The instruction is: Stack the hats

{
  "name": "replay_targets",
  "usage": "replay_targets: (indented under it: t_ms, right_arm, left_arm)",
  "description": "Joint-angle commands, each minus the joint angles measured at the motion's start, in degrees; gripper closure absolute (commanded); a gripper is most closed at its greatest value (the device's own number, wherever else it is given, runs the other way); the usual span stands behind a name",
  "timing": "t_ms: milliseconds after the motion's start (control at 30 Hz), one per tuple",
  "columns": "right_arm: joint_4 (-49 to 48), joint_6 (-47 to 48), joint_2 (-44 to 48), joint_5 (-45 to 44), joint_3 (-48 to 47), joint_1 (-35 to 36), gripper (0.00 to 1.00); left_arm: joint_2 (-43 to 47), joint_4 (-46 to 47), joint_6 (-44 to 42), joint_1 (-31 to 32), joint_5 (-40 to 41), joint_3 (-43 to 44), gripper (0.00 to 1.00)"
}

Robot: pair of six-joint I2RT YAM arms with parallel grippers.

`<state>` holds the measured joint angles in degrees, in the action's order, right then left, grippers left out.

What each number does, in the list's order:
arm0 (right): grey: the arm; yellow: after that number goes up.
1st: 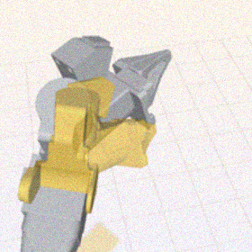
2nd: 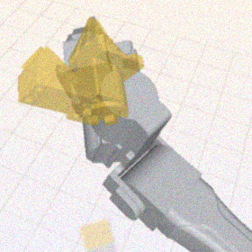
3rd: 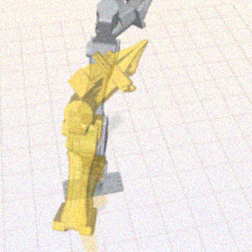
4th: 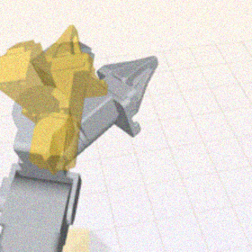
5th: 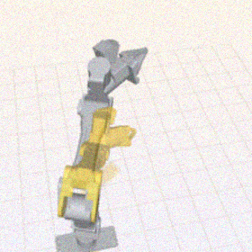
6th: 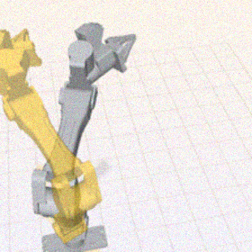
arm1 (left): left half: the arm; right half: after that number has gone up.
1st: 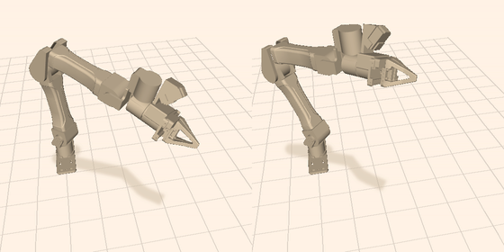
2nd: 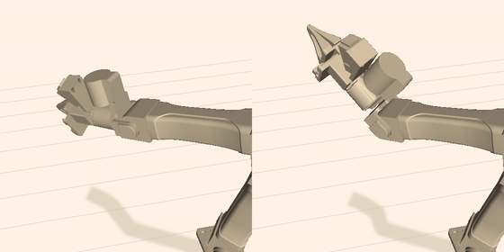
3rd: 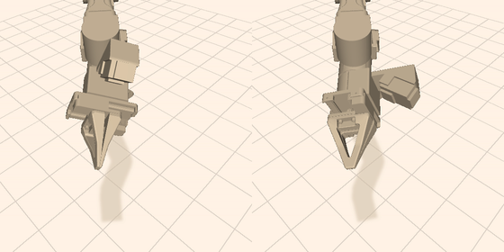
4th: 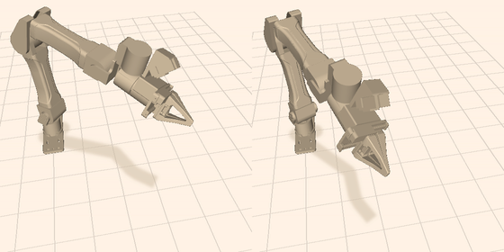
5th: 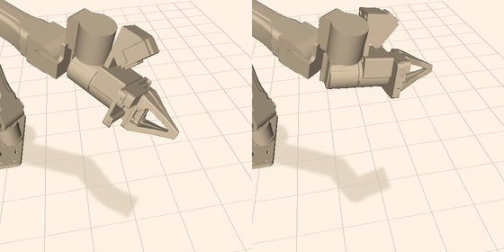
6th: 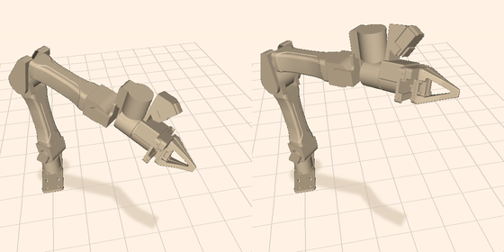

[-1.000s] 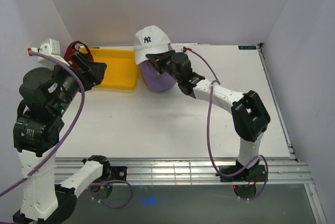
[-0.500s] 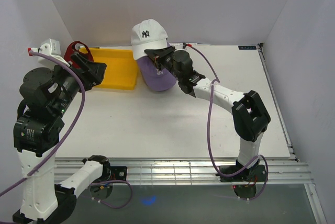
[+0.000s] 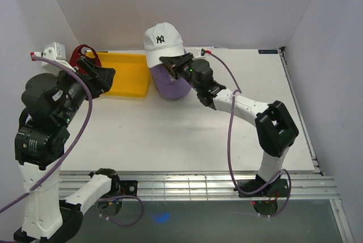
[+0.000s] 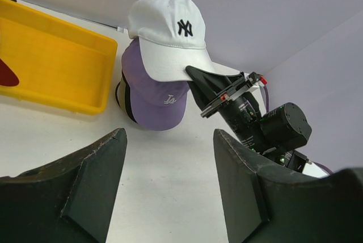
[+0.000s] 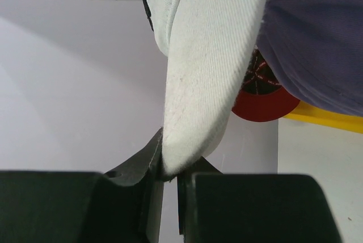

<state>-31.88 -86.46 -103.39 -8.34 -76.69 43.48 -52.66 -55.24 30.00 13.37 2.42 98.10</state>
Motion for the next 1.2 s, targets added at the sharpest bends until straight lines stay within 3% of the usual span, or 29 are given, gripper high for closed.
replay_targets:
  t_ms: [0,667,1167]
  right_arm:
    - [-6.88,1.55,4.6,-0.27,1.09,-0.16,0.92]
    - [-17.5,-7.14,8.56,2.01,23.76,-0.42,0.92]
    - [-14.26,-9.61,5.32,7.72,30.1,-2.96,0.92]
  left_arm:
    - [0.46,0.05,-0.55,0.26,0.4,-0.63,0.27]
    - [0.37,0.14,-0.82,0.26,0.75,-2.22,0.27]
    - [0.11,-0.13,-1.08,0.26,1.71,-3.53,0.27]
